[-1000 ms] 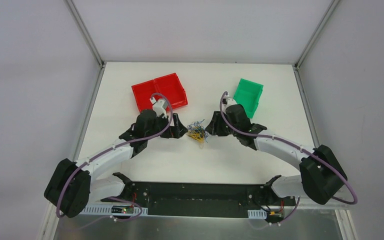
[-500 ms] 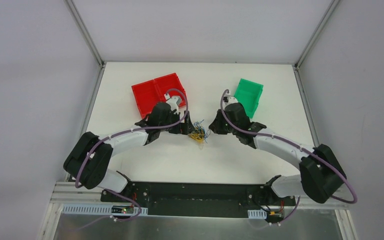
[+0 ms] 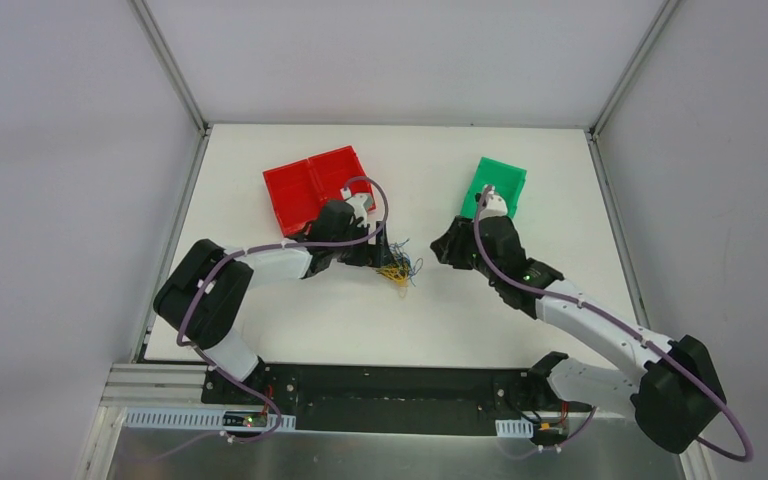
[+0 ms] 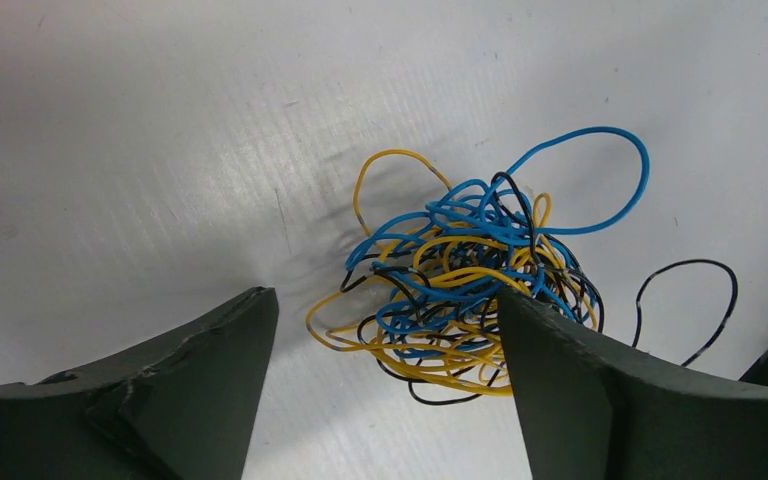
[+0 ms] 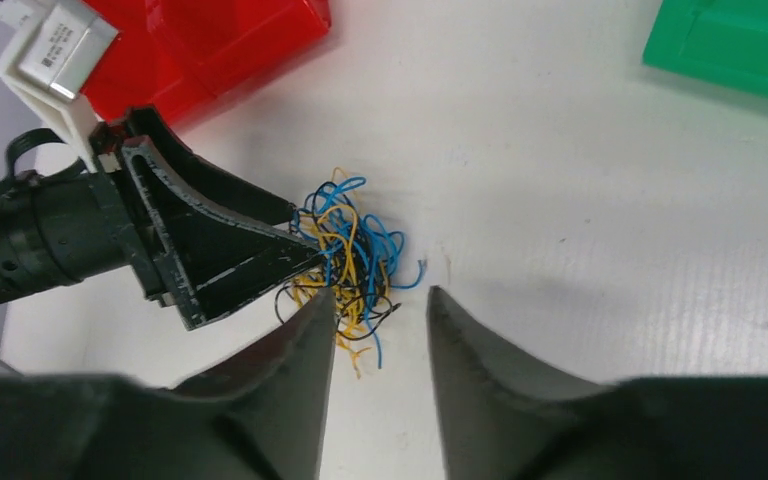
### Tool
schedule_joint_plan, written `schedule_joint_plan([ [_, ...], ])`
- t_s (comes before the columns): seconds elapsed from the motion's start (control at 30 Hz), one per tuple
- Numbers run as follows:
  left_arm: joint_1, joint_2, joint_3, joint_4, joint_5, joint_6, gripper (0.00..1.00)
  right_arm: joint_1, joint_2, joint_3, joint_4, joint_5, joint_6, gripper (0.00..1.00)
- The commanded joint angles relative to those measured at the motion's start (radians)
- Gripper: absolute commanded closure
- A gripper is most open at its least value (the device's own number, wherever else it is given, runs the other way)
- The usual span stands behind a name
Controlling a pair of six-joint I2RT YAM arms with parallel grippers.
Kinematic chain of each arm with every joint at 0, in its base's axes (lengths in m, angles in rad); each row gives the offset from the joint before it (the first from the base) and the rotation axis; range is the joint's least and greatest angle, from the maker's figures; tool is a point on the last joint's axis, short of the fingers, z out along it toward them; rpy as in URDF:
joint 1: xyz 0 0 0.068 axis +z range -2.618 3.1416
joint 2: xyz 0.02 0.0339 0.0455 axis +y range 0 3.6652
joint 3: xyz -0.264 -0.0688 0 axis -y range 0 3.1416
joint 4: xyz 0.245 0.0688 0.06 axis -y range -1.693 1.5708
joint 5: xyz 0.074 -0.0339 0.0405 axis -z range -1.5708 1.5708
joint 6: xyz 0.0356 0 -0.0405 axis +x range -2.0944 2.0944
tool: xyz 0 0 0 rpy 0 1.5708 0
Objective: Untangle the cables
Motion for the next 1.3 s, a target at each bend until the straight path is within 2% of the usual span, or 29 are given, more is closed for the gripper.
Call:
schedule_joint_plan([
  [0.0,-0.009,0.009,0.047,-0.005,0.035,0.006,0.22,-0.004,0.026,-0.008,0.049,-0.102,0.005,0.33],
  [0.03,-0.008,0.011,0.048,-0.005,0.045,0.006,0.27,-0.004,0.049,-0.001,0.053,-0.128,0.01,0.26],
  [0.07,-0.008,0.011,0.049,-0.005,0.05,0.005,0.31,-0.004,0.075,0.009,0.051,-0.147,0.013,0.25],
  [0.33,-0.008,-0.002,0.047,-0.004,0.069,0.001,0.39,-0.003,0.25,0.052,0.119,-0.289,0.047,0.24],
  [0.47,-0.007,-0.008,0.04,0.01,0.078,0.0,0.52,-0.003,0.293,0.056,0.164,-0.333,0.061,0.26],
  [0.6,-0.008,-0.002,0.044,0.014,0.098,-0.002,0.69,-0.002,0.299,0.045,0.221,-0.357,0.07,0.37],
  [0.67,-0.007,-0.002,0.044,0.016,0.106,-0.004,0.73,-0.002,0.304,0.043,0.236,-0.334,0.073,0.41],
  [0.73,-0.008,-0.004,0.042,0.021,0.11,-0.006,0.78,-0.003,0.312,0.043,0.257,-0.331,0.075,0.55],
  [0.83,-0.007,-0.015,0.037,0.022,0.113,-0.007,0.88,-0.003,0.326,0.052,0.255,-0.331,0.084,0.9],
  [0.87,-0.007,-0.02,0.034,0.023,0.11,-0.006,0.94,-0.003,0.323,0.056,0.236,-0.306,0.084,1.0],
  [0.93,-0.007,-0.035,0.027,0.023,0.096,-0.005,1.0,-0.003,0.304,0.057,0.196,-0.249,0.083,1.0],
  [1.07,-0.007,-0.078,0.014,-0.006,0.042,-0.005,1.0,-0.008,0.234,0.028,0.15,-0.13,0.09,1.0],
  [1.27,0.011,-0.204,-0.036,-0.096,-0.191,-0.016,1.0,-0.077,0.051,-0.039,0.067,0.071,0.142,1.0],
])
